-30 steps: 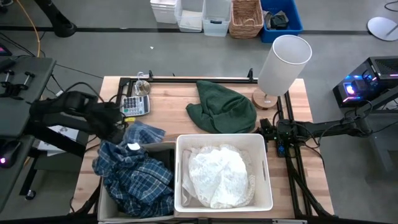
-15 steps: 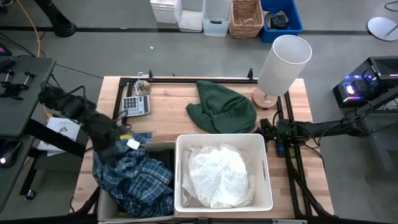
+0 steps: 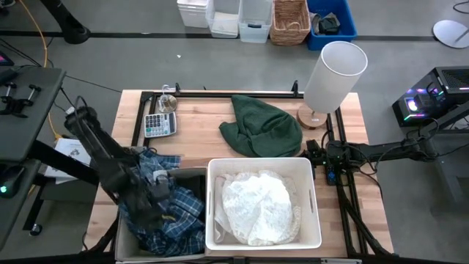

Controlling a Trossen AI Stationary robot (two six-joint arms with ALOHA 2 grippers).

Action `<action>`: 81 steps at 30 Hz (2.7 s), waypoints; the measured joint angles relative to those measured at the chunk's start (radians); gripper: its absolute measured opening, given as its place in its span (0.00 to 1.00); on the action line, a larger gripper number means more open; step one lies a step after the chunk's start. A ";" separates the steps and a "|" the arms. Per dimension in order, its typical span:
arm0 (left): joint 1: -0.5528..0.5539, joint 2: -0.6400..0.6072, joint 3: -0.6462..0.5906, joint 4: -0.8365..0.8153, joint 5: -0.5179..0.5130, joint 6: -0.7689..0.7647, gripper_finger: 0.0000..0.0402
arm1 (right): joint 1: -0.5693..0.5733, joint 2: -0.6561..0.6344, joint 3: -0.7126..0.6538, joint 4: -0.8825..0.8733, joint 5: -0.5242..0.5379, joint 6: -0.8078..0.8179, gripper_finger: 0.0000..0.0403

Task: Sort clothes
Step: Put the blue checkered polo into the beige laundry organizer

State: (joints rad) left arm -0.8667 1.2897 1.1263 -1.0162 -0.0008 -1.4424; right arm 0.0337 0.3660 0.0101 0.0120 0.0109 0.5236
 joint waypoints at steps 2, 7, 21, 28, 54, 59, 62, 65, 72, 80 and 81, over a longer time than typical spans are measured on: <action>-0.014 0.066 0.000 0.064 -0.050 0.014 0.46 | 0.000 0.000 0.000 0.000 0.000 0.000 0.00; -0.006 0.222 0.000 0.325 -0.117 0.093 0.46 | 0.000 0.000 0.000 0.000 0.000 0.000 0.00; 0.019 0.560 0.005 0.621 -0.046 0.251 0.46 | 0.000 0.000 0.000 0.000 0.000 0.000 0.00; 0.052 0.594 -0.128 0.887 0.080 0.220 0.46 | 0.000 0.000 0.000 0.000 -0.001 0.000 0.00; 0.165 0.116 -0.204 0.439 0.243 0.598 0.46 | 0.000 0.000 0.000 0.000 0.000 0.000 0.00; 0.141 -0.014 -0.203 0.428 0.214 0.596 0.46 | 0.000 0.000 0.000 0.000 0.000 0.000 0.00; 0.132 -0.083 -0.202 0.431 0.159 0.610 0.46 | 0.000 0.000 0.000 0.000 0.000 0.000 0.00; 0.130 -0.148 -0.201 0.435 0.104 0.634 0.46 | 0.000 0.000 0.000 0.000 0.000 0.000 0.00; 0.131 -0.283 -0.200 0.448 0.014 0.707 0.46 | 0.000 0.000 0.000 0.000 0.000 0.000 0.00; 0.172 -0.383 -0.142 0.148 -0.205 0.695 0.46 | 0.000 0.000 0.000 0.000 0.000 0.000 0.00; 0.195 -0.390 -0.121 0.082 -0.251 0.637 0.46 | 0.000 0.000 0.000 0.000 0.000 0.000 0.00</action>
State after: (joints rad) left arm -0.6719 0.8995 1.0050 -0.9342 -0.2515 -0.8059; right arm 0.0338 0.3659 0.0101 0.0117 0.0109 0.5236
